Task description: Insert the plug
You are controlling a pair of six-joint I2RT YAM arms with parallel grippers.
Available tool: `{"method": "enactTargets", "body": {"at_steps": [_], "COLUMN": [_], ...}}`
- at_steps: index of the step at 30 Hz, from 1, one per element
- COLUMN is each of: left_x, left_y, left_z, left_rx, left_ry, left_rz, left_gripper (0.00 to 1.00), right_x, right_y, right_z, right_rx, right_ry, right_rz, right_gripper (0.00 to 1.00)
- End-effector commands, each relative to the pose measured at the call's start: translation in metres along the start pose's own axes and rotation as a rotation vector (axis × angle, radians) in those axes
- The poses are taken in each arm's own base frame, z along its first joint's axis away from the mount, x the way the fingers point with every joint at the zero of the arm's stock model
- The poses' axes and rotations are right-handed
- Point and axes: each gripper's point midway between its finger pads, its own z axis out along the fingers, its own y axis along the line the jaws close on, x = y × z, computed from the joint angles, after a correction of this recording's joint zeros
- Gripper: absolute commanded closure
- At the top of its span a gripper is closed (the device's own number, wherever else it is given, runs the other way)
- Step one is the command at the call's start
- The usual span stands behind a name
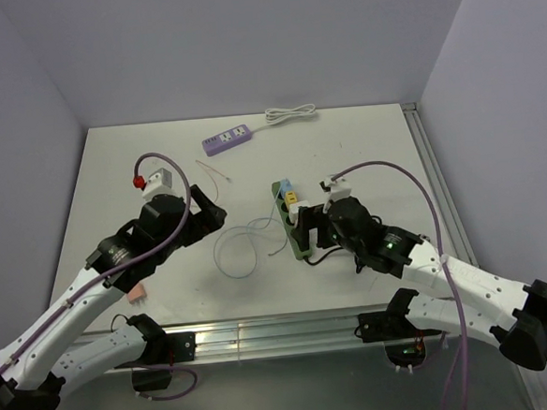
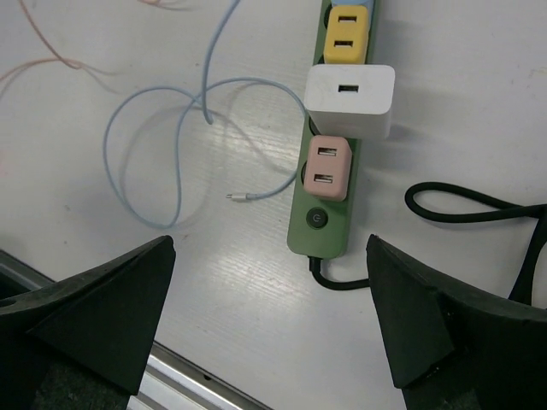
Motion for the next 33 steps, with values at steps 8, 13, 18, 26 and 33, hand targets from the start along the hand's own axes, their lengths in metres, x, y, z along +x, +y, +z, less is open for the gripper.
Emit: {"method": "enactTargets", "body": {"at_steps": [8,13,18,26,33], "left_x": [-0.033,-0.036,-0.021,-0.009,0.002], "left_y": [-0.006,-0.023,-0.031,0.036,0.115], "left_z": [-0.018,-0.005,0.022,0.051,0.037], "left_rx": [-0.006,-0.013,-0.018,-0.388,-0.781], "left_ry": [-0.115,-0.087,-0.021,-0.077,-0.066], "left_rz": [-0.115,-0.032,0.047,-0.018,-0.117], "left_gripper": [0.01,0.00,0.00,0.00,0.00], "right_x": [0.004,-0.002,-0.012,-0.018,-0.035], "right_y": [-0.002,-0.003,-0.013,-0.007,0.027], "right_z": [-0.019,-0.025,-0.029,-0.035,-0.039], "right_rx": [-0.021,-0.004,0.078,0.146,0.065], "right_ry": [0.006,0.005,0.008,0.069,0.102], "right_rz": [0.013,0.019,0.034,0.227,0.387], "right_gripper": [0.00,0.00,0.00,0.00,0.03]}}
